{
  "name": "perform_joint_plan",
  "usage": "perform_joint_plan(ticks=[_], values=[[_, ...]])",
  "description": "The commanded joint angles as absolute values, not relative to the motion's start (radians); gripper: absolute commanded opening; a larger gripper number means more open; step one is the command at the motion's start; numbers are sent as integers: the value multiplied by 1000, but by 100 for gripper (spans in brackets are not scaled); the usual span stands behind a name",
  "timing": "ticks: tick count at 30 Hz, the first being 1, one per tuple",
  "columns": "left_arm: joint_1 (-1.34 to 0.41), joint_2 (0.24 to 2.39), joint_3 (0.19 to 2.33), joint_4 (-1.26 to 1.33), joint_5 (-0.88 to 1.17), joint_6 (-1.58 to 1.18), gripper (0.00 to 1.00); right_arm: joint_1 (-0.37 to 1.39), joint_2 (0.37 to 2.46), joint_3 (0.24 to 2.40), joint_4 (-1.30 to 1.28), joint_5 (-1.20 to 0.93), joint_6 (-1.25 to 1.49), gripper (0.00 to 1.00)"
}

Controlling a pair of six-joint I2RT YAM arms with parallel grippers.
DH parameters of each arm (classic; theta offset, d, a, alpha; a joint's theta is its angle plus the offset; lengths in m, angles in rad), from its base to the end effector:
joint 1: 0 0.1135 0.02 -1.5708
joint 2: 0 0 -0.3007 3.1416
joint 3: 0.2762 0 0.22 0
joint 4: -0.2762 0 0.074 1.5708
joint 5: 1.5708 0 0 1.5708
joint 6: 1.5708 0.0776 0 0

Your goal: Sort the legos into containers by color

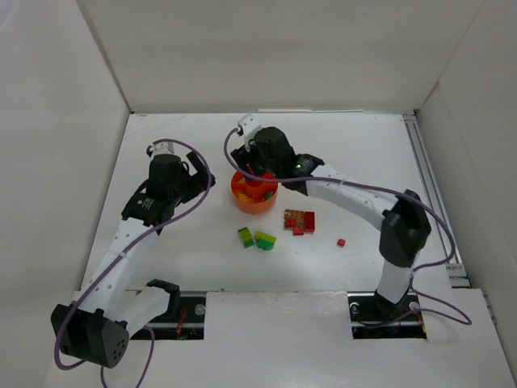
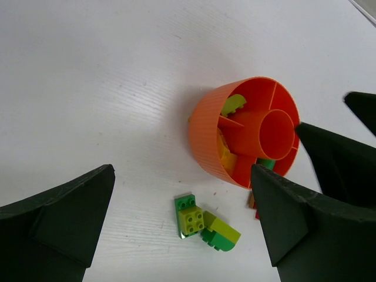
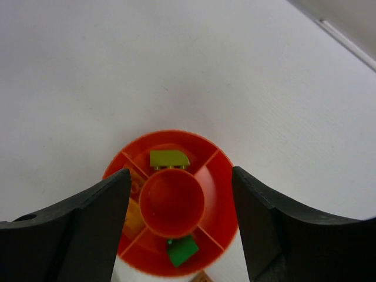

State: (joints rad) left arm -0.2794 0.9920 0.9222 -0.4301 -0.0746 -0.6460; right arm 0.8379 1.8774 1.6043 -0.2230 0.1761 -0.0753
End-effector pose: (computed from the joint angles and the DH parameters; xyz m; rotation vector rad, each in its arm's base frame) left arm 0.1974 -0.0506 0.3377 -0.4296 2.0618 -0.4873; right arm 0.3199 0.3350 0.3293 -0.8142 1.9044 0.2891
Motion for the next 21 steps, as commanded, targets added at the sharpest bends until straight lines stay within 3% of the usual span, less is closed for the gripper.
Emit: perform_joint_plan(ticks=[1, 10, 21], values=[[-272, 977, 907, -370, -3, -618, 100, 841, 1692, 1533, -233, 232, -9, 74], [-362, 1051, 897, -311, 35, -607, 100, 747, 1425, 1089, -434, 318, 320, 82], [-443, 1074, 890, -278, 46, -626, 100, 747, 1528, 973, -439, 290, 489, 82]])
